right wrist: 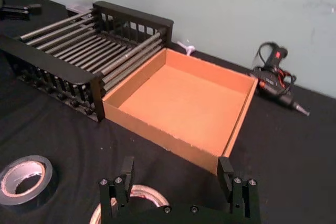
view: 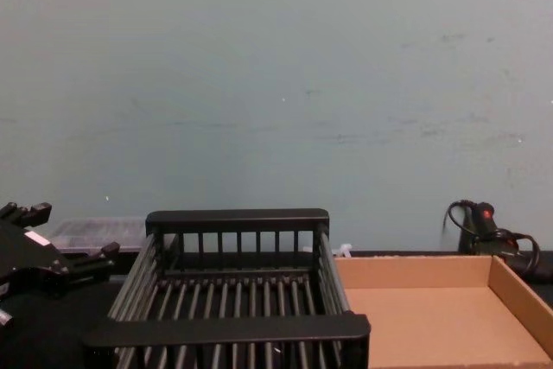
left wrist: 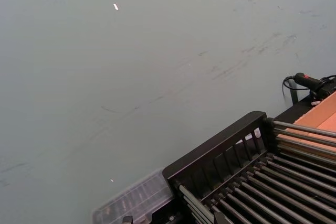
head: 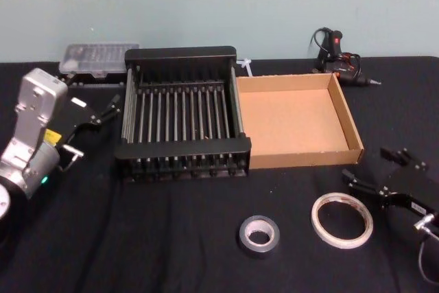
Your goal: Pick up the white tape and place it into the black box , Pick up the silver tape and place it into the brown box.
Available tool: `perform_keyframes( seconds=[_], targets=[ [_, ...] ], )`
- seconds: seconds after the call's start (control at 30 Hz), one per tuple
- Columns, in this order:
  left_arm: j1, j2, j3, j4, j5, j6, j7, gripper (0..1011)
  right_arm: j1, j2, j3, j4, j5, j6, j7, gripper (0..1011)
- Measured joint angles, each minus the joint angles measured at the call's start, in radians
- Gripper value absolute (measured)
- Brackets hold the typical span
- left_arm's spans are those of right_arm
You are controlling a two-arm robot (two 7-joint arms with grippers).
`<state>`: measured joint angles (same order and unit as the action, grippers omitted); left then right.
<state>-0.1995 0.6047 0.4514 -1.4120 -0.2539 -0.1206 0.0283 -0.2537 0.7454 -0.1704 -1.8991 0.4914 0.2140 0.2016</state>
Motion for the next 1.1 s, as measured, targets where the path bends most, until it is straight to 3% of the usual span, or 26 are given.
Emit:
perform_keyframes(
  seconds=[0.47, 1.1],
  targets=[
    [0.000, 0.000, 0.000, 0.000, 0.000, 0.000, 0.000, 1001, -0.002, -0.052, -0.006, 0.086, -0.038, -0.038, 0.036, 1000],
    [0.000, 0.000, 0.000, 0.000, 0.000, 0.000, 0.000, 1001, 0.004, -0.094, -0.014, 0.137, -0.089, -0.001, 0.073, 1002]
  ],
)
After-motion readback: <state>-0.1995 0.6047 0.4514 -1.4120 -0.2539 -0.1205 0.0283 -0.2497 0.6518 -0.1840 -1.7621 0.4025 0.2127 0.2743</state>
